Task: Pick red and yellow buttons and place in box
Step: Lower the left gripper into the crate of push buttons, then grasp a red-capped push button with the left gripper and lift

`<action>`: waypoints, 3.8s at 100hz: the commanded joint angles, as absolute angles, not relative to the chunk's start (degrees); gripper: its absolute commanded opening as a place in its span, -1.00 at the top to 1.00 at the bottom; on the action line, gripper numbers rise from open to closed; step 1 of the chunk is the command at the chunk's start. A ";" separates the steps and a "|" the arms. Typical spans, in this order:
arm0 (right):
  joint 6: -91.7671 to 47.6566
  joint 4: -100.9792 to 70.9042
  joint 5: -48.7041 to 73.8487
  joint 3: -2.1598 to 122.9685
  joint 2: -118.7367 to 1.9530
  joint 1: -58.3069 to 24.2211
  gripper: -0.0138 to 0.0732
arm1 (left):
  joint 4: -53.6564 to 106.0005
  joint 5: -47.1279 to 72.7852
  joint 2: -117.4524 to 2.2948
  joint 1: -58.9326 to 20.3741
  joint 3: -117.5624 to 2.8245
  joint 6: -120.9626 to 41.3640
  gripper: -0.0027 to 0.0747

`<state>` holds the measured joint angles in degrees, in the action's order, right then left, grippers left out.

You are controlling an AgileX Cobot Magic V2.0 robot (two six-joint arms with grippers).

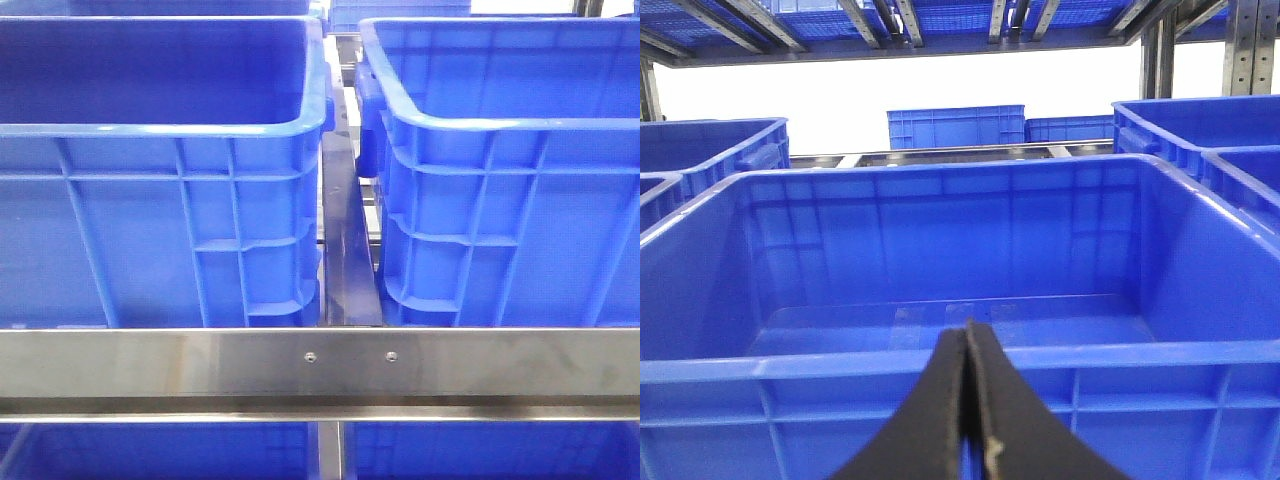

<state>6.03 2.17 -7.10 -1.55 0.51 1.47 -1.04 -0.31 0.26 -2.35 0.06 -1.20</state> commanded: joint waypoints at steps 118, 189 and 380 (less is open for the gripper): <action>5.75 2.19 -11.37 -0.43 2.02 1.79 0.84 | 2.53 34.51 -34.87 -2.77 -44.93 -0.64 0.98; 5.75 2.19 -11.37 -0.43 2.02 1.79 0.84 | 2.53 36.04 -45.75 -2.77 -50.20 -0.76 0.49; 5.75 2.19 -11.37 -0.43 2.02 1.79 0.84 | 7.89 35.35 -97.07 -15.47 -78.05 0.00 -0.34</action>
